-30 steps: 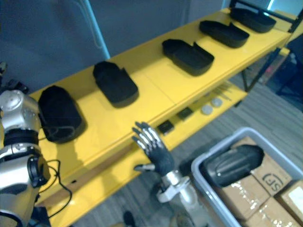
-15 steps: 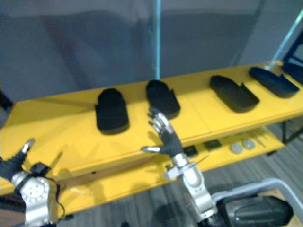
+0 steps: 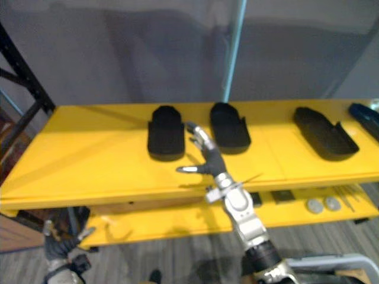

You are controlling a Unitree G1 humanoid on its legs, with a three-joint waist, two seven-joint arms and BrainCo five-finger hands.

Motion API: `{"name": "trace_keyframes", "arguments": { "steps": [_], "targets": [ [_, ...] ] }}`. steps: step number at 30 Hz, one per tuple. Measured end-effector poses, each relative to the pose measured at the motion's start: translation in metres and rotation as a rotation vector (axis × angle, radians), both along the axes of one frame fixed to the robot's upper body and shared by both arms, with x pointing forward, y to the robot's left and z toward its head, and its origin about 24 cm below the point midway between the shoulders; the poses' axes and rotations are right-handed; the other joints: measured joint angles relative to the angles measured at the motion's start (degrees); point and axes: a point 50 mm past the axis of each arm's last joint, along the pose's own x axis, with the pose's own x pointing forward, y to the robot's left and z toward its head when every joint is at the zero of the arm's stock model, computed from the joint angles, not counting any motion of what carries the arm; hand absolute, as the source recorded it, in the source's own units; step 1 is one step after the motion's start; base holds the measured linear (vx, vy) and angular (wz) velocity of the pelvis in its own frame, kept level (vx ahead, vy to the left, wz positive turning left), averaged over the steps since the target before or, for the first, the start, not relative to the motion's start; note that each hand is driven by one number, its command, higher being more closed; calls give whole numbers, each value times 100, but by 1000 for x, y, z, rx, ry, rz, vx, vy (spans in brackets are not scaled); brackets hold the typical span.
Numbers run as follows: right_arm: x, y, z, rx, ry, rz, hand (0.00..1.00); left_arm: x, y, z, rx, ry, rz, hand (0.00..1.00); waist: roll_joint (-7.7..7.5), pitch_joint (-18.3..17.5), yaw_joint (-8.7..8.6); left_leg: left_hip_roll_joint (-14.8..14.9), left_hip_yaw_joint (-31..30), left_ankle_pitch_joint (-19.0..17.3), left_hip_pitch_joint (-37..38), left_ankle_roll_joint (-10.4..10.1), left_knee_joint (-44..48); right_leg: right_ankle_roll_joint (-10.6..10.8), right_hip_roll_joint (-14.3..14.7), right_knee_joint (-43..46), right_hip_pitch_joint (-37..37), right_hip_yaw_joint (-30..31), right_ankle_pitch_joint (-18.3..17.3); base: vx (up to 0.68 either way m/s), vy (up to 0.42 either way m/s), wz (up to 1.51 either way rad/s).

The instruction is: Walk over and take plastic housings, then place them on the shelf

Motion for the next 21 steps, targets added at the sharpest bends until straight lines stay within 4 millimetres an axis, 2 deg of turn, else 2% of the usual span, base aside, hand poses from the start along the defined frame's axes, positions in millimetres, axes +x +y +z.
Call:
{"name": "trace_keyframes", "arguments": {
  "steps": [2,5,7,11,14,21],
  "targets": [
    [8,1,-3,-189,-66,-35,0,-17,-11,-24,-45,127,-31,0,13,21,113,20,-46,5,-19,-8,0,1,27,-29,7,-10,1,-6,-22,6],
    [15,0,2,-267,-121,-62,0,-33,-12,-38,-61,213,-19,0,17,187,148,39,-133,18,-13,-26,0,-7,63,-57,76,-83,-7,-30,-38,13],
    [21,2,9,-312,-162,-46,0,-46,-12,-46,-71,266,-4,0,12,374,244,75,-135,24,-24,-36,0,-12,102,-60,64,-82,-9,-18,-13,0],
    [16,11,4,-283,-108,34,0,-57,-11,-52,-88,304,26,0,-56,430,355,76,-143,25,-31,-38,1,-18,110,-77,68,-104,-14,0,0,0],
    [17,12,0,-277,-83,3,0,-62,-9,-54,-107,308,63,0,-88,517,394,54,-161,24,-35,-38,1,-16,92,-78,82,-153,-16,12,-11,4],
    [26,1,-2,-194,-120,-320,0,-65,-12,-57,-137,303,66,0,-34,753,381,-42,-166,26,-31,-27,1,20,-8,-47,68,-151,-13,0,0,0]
  ]
}}
